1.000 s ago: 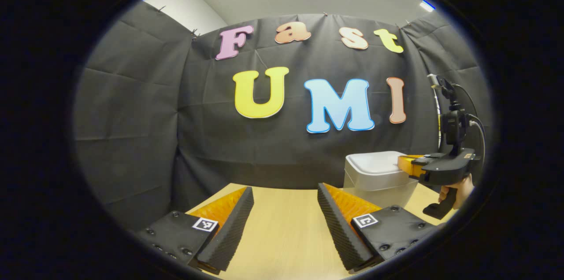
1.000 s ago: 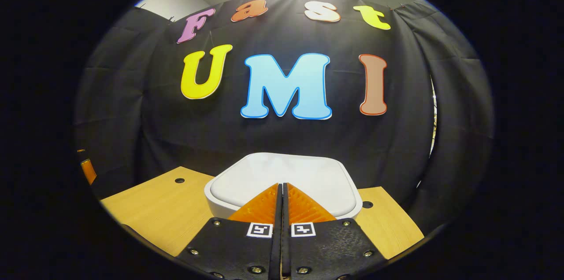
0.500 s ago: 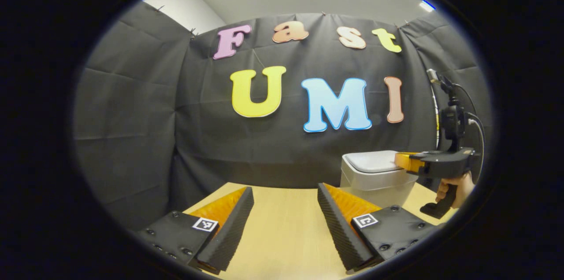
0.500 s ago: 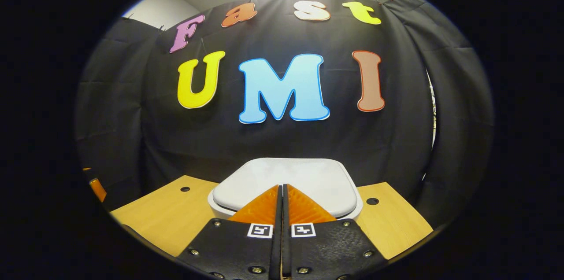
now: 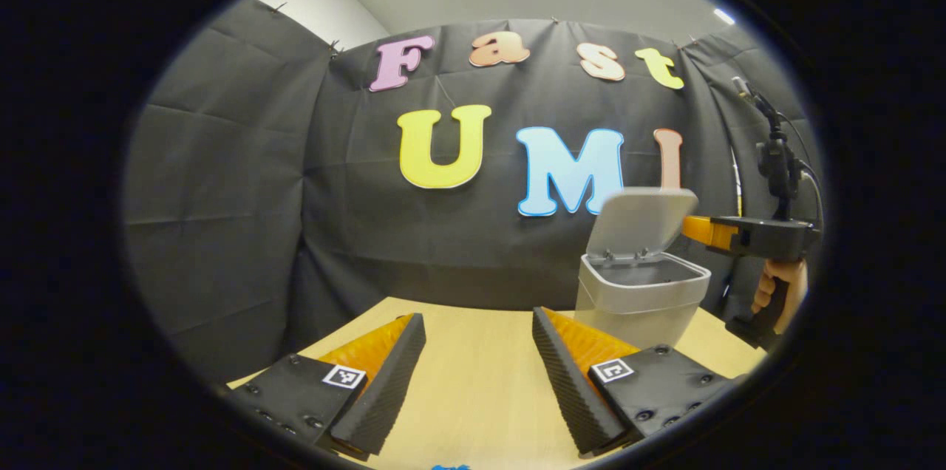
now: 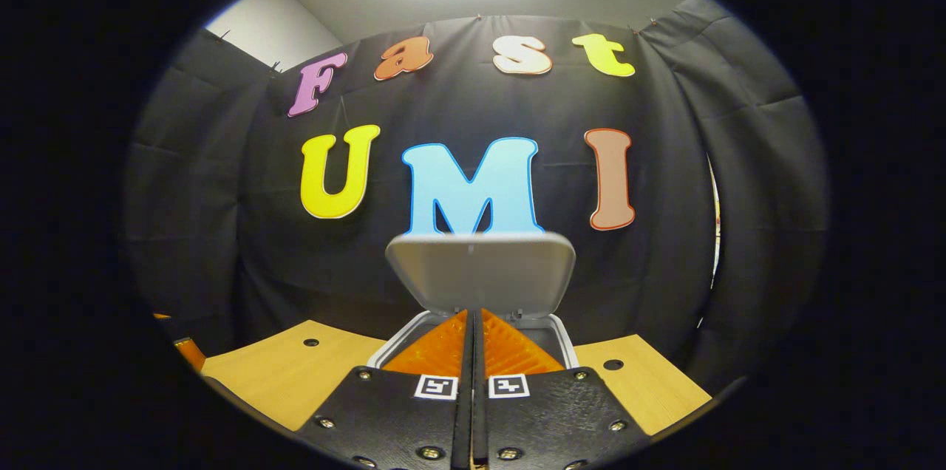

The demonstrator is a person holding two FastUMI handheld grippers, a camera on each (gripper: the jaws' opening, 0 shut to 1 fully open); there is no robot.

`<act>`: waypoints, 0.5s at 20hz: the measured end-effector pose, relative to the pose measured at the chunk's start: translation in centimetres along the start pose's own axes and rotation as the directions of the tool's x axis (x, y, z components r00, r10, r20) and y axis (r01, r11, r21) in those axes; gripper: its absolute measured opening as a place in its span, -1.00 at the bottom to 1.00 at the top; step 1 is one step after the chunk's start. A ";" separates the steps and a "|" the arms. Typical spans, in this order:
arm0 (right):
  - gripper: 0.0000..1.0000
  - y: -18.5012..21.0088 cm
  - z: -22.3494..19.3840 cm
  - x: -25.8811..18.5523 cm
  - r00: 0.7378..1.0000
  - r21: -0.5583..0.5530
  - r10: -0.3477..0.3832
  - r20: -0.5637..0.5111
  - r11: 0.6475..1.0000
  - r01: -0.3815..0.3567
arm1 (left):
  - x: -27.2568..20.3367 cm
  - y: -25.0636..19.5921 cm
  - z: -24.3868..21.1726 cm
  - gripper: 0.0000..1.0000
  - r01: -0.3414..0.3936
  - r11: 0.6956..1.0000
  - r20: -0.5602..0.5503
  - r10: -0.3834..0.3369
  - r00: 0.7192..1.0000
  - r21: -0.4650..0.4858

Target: Press the lid of the desktop garbage bin to open it, pick up the crumpled paper on the desktop and throw it into the bin, then pick up the pop can on the desktop and drop it into the bin, and finally close the garbage bin lid.

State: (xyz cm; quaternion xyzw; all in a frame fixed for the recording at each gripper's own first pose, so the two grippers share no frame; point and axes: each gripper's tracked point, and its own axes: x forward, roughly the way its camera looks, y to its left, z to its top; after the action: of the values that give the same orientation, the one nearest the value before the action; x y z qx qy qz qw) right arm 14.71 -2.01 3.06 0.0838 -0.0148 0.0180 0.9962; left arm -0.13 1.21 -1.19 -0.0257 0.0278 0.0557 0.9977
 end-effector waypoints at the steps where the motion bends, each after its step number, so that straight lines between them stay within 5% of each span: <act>1: -0.98 0.0 0.1 -0.3 1.000 -0.001 -0.002 0.002 1.000 0.002 | 0.1 0.0 0.0 0.98 0.002 1.000 0.000 -0.002 1.000 -0.002; 10: -0.98 0.9 -1.3 -4.7 1.000 -0.031 0.020 -0.023 0.999 -0.020 | -1.4 0.3 -3.6 0.96 0.041 0.999 -0.105 -0.038 0.994 0.021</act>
State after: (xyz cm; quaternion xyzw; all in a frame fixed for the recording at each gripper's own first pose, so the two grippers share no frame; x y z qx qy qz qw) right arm 10.00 -1.04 1.78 0.0679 -0.0044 0.0286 0.9973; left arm -1.75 1.19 -4.72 -0.0178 0.0799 0.0343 0.9960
